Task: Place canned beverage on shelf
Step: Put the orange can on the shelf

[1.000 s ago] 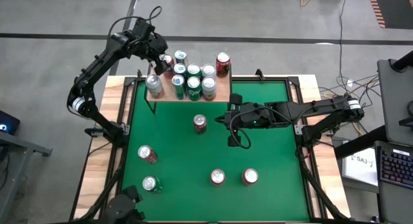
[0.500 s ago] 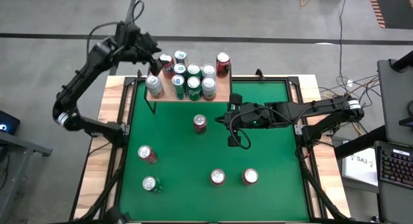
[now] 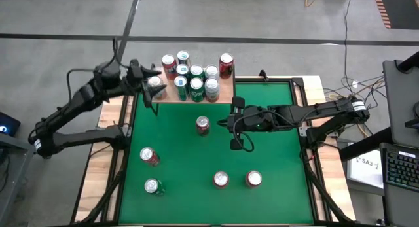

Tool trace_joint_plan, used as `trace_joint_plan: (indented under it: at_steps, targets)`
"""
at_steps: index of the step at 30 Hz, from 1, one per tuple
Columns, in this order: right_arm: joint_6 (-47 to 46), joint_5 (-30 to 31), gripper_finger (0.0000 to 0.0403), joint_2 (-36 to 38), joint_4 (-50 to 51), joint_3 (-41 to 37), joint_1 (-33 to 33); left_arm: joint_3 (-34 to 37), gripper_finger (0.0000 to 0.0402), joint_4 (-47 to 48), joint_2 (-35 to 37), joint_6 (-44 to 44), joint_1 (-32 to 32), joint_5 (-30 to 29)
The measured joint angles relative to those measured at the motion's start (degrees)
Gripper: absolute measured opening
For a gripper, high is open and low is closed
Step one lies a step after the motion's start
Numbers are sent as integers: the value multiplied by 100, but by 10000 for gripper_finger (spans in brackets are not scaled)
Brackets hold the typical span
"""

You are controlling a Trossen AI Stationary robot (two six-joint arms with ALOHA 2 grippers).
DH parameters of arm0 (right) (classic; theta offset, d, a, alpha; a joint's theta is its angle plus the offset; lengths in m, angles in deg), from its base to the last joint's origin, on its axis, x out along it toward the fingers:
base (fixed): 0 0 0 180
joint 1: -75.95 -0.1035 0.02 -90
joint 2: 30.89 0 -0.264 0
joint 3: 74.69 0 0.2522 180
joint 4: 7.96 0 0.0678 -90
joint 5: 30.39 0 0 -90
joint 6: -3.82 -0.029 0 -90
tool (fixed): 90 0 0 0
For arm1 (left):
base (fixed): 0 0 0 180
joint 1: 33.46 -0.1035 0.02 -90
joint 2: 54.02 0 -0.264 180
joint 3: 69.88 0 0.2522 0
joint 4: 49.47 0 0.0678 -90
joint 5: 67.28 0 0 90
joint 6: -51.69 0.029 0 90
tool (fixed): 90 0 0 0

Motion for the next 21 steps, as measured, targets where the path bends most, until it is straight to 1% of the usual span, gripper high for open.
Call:
trace_joint_plan:
  at_steps: [2,5,8,11,14,17,21]
  targets:
    - [23,0,9,0,-290,-169,-17,470,261,-619,223,-197,169,1]
    - [262,2,9,0,-778,-422,-60,960,244,-1103,451,-220,280,0]
    - [420,13,9,0,-972,-578,-72,1188,226,-1159,569,-13,273,-35]
    - [606,22,9,0,-989,-637,-58,1268,208,-1105,602,355,276,-347]
    - [888,22,9,0,-983,-671,13,1111,187,-1105,551,671,238,-743]
    - [1130,19,9,13,-1074,-672,165,683,155,-941,312,838,96,-687]
    - [1314,-18,9,99,-1100,-695,439,27,94,-152,-216,1218,-44,-560]
